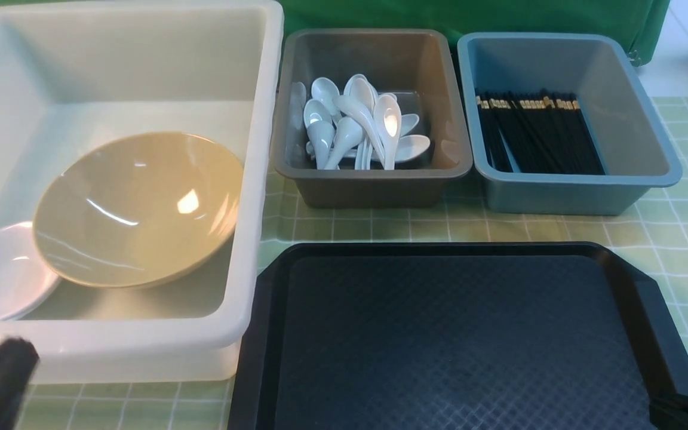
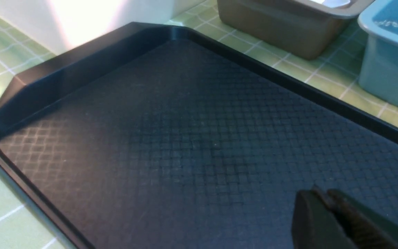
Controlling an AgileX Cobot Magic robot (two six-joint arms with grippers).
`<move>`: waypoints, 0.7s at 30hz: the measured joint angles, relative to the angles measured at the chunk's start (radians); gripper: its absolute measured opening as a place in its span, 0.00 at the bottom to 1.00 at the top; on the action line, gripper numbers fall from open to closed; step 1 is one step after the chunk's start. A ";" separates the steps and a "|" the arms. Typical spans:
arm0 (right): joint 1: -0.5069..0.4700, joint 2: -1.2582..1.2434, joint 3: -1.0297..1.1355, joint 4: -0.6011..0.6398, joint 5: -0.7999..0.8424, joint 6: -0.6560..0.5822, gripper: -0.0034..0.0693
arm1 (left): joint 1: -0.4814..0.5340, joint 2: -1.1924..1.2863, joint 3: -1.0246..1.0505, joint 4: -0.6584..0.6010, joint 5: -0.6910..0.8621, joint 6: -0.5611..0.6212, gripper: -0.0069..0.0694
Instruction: On green table put chopsticks spoon bowls plates into blue grey white boxes.
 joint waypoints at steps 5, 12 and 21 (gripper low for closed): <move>0.000 0.000 0.000 0.000 0.005 0.000 0.11 | 0.076 0.000 0.086 0.018 0.030 -0.063 0.09; 0.000 0.000 0.000 0.000 0.005 0.000 0.11 | 0.152 0.000 0.088 0.009 0.017 -0.134 0.09; 0.000 0.000 0.000 0.000 0.005 0.000 0.11 | 0.209 0.000 0.089 0.007 0.016 -0.145 0.09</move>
